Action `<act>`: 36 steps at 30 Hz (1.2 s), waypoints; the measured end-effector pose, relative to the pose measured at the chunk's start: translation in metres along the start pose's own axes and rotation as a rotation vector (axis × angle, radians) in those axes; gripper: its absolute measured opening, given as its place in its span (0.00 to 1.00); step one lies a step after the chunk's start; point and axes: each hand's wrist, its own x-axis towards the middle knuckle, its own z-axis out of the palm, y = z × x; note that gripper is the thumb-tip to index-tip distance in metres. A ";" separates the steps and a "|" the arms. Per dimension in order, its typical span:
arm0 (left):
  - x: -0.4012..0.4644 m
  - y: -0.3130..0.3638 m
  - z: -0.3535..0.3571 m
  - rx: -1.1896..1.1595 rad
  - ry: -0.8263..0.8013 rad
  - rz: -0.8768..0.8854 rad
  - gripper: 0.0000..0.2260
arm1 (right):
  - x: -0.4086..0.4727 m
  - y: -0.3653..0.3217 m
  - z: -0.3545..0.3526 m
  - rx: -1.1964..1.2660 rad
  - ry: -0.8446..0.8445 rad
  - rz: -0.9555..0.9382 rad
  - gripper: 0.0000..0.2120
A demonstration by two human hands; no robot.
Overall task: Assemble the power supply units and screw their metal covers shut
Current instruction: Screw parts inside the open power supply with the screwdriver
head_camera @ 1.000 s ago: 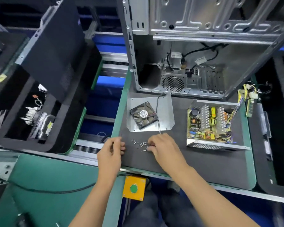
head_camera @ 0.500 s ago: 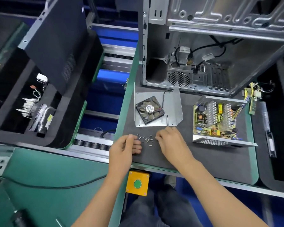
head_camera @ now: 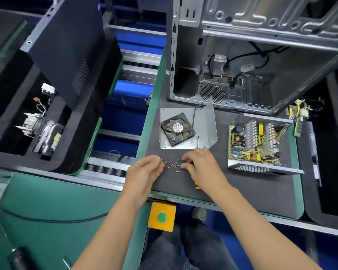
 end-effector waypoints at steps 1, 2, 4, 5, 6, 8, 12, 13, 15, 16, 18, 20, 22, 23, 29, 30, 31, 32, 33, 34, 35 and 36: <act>0.000 0.000 -0.002 -0.009 0.002 0.009 0.04 | 0.000 -0.001 0.001 -0.018 0.002 -0.014 0.07; 0.001 0.001 -0.004 -0.014 0.004 0.015 0.05 | 0.001 -0.002 0.003 -0.047 0.002 -0.035 0.08; 0.001 0.001 -0.006 -0.011 -0.001 0.020 0.07 | 0.002 -0.004 0.007 -0.106 -0.026 -0.068 0.08; 0.001 0.001 -0.006 -0.007 -0.003 0.019 0.07 | 0.002 -0.006 0.008 -0.125 -0.036 -0.074 0.08; 0.002 0.001 -0.006 -0.004 -0.001 0.018 0.07 | 0.002 -0.008 0.008 -0.141 -0.032 -0.078 0.08; 0.002 0.002 -0.006 -0.003 0.007 0.011 0.07 | 0.002 -0.010 0.005 -0.153 0.042 -0.061 0.04; 0.002 0.005 -0.007 -0.001 0.016 -0.007 0.07 | 0.003 -0.004 0.002 -0.210 0.234 0.037 0.03; 0.002 0.005 -0.006 0.000 0.018 -0.011 0.07 | 0.004 -0.004 0.003 -0.210 0.249 0.031 0.03; 0.002 0.004 -0.005 -0.001 0.025 -0.017 0.08 | 0.006 -0.008 0.006 -0.198 0.223 -0.035 0.04; 0.002 0.003 -0.005 0.000 0.023 -0.020 0.09 | 0.007 -0.011 0.007 -0.193 0.191 -0.076 0.05; 0.001 0.003 -0.003 -0.004 0.015 -0.027 0.12 | 0.009 -0.014 0.010 -0.190 0.151 -0.131 0.03; 0.001 0.002 -0.002 -0.008 0.001 -0.037 0.15 | 0.010 -0.015 0.010 -0.207 0.151 -0.136 0.02; 0.000 0.004 0.002 -0.009 -0.030 -0.062 0.17 | 0.012 -0.016 0.008 -0.120 0.160 -0.083 0.02; 0.000 0.005 0.005 -0.009 -0.054 -0.082 0.19 | 0.013 -0.018 0.005 -0.030 0.158 -0.058 0.03; 0.000 0.010 0.025 0.002 -0.102 -0.113 0.22 | 0.022 -0.021 0.002 0.066 0.063 -0.067 0.10; 0.001 0.011 0.024 0.019 -0.070 -0.090 0.22 | 0.023 -0.016 0.003 0.007 0.016 -0.047 0.10; 0.002 0.011 0.022 0.037 -0.039 -0.066 0.21 | 0.022 -0.011 0.005 -0.065 -0.051 -0.030 0.11; 0.003 0.011 0.019 0.052 -0.013 -0.048 0.21 | 0.022 -0.007 0.007 -0.124 -0.115 -0.022 0.11; 0.004 0.011 0.015 0.063 0.007 -0.039 0.20 | 0.021 -0.006 0.009 -0.140 -0.147 -0.022 0.11; 0.005 0.010 0.012 0.068 0.019 -0.038 0.20 | 0.020 -0.005 0.010 -0.131 -0.148 -0.025 0.10; 0.005 0.010 0.010 0.070 0.025 -0.040 0.20 | 0.020 -0.006 0.011 -0.122 -0.130 -0.042 0.09; 0.005 0.010 0.009 0.071 0.028 -0.042 0.21 | 0.021 -0.007 0.012 -0.122 -0.114 -0.066 0.08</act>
